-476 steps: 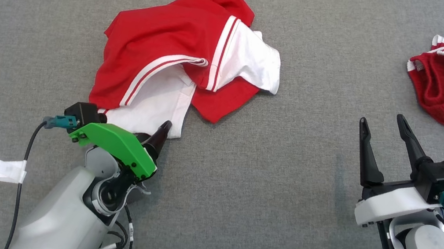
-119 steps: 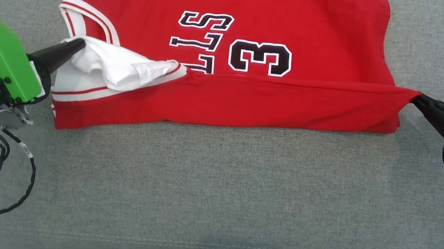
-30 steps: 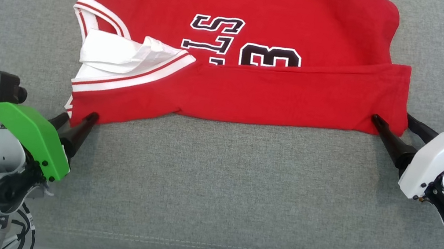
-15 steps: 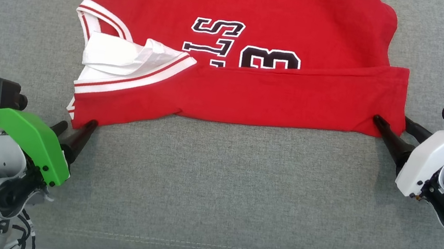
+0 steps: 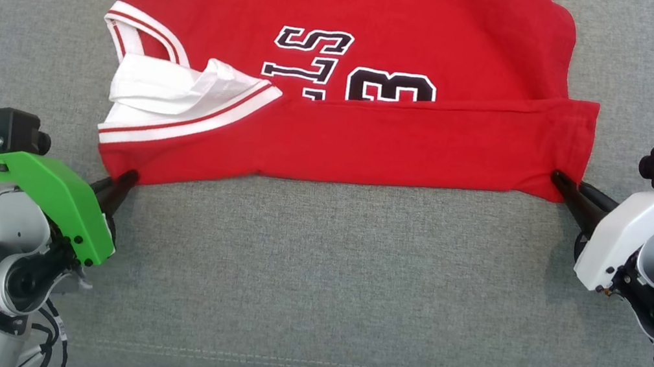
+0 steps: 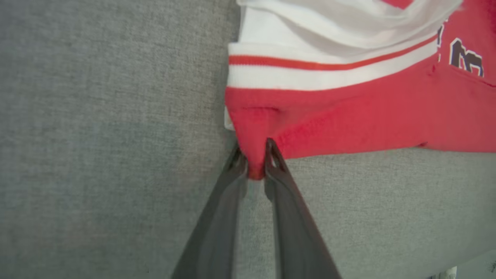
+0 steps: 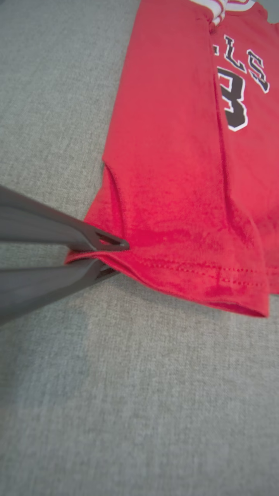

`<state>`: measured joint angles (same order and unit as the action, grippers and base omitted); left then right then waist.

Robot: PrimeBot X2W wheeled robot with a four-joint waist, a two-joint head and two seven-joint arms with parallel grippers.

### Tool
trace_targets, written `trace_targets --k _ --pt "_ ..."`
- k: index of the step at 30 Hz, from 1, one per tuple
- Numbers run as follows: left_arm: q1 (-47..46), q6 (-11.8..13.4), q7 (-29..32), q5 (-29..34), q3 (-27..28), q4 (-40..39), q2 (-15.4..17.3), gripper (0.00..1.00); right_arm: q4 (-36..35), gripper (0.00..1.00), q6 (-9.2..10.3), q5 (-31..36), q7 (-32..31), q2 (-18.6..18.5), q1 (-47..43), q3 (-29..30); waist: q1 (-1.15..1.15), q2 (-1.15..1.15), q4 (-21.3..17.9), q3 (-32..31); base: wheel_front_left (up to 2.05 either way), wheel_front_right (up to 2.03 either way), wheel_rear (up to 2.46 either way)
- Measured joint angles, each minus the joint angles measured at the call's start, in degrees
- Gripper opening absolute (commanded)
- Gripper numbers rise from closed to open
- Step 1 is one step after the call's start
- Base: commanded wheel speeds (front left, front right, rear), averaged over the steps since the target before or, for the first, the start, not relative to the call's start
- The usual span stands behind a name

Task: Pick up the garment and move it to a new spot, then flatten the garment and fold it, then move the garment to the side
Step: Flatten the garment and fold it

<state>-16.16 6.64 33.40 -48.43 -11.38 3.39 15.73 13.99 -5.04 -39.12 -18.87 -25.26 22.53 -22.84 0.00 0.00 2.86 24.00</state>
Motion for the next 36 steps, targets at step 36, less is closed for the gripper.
trace_targets --k 36 --pt "16.8 -1.9 2.4 -7.6 3.7 -7.3 2.0 0.00 -5.7 0.00 -0.92 -6.6 -2.0 -6.4 -17.2 2.4 0.00 0.00 1.2 -5.6 0.00 0.00 0.00"
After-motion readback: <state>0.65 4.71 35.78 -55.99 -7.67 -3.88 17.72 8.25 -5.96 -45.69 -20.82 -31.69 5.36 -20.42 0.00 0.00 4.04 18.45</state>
